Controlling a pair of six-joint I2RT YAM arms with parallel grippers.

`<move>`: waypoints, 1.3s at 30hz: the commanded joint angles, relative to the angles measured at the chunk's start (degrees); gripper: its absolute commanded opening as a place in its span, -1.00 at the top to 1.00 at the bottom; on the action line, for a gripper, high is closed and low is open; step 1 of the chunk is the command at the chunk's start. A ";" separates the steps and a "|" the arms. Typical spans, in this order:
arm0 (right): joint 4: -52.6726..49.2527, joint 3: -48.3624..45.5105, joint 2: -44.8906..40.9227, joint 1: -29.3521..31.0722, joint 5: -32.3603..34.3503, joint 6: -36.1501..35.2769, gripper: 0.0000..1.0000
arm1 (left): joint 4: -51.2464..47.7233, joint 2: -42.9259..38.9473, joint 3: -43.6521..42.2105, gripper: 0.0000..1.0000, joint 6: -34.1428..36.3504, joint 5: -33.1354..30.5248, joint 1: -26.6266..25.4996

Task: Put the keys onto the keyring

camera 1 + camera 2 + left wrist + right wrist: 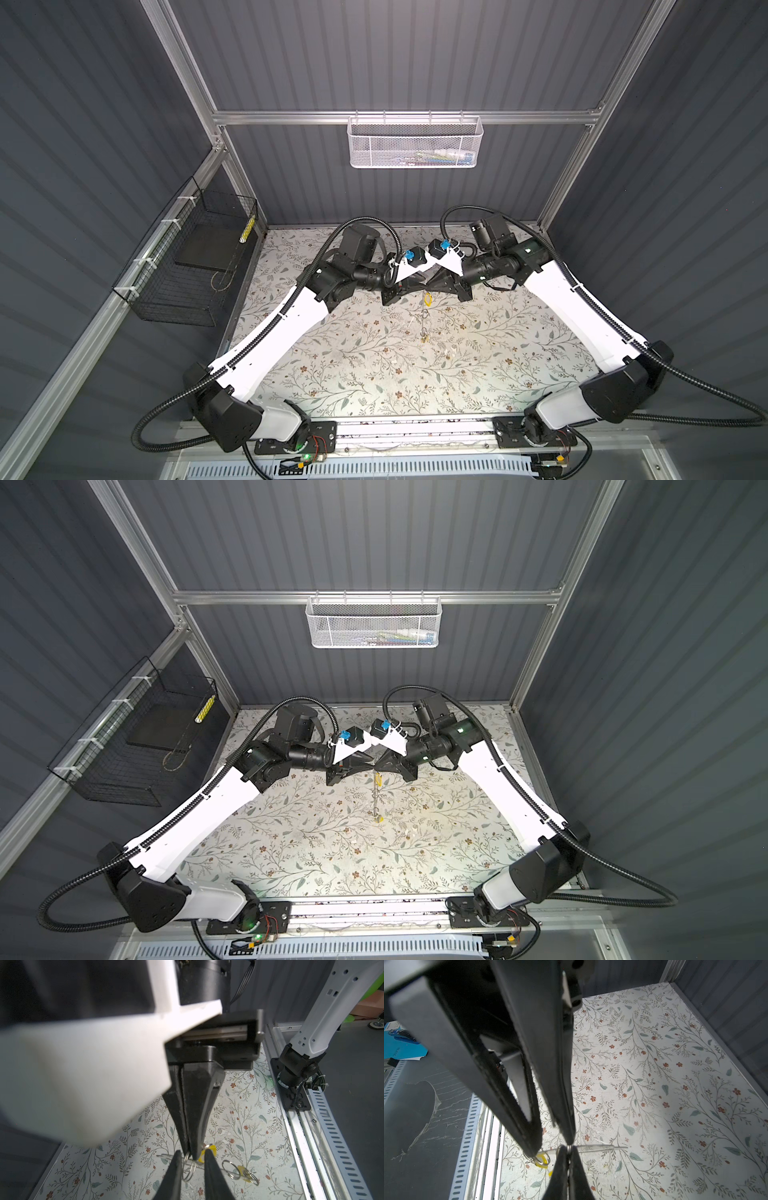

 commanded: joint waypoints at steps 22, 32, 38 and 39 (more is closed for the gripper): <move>2.07 -2.02 -2.94 0.28 -1.70 -0.33 1.00 | -0.86 1.79 1.95 0.50 -0.85 -2.26 2.17; 2.57 -2.04 -2.79 0.30 -1.74 -0.30 1.00 | -3.93 2.94 3.07 0.52 1.02 1.90 2.26; 3.08 -2.04 -2.91 0.24 -1.87 -0.20 1.00 | -5.35 3.79 3.79 0.53 1.58 2.36 2.27; 3.14 -2.04 -2.92 0.29 -1.82 -0.21 1.00 | -5.49 3.82 3.88 0.53 1.76 2.80 2.31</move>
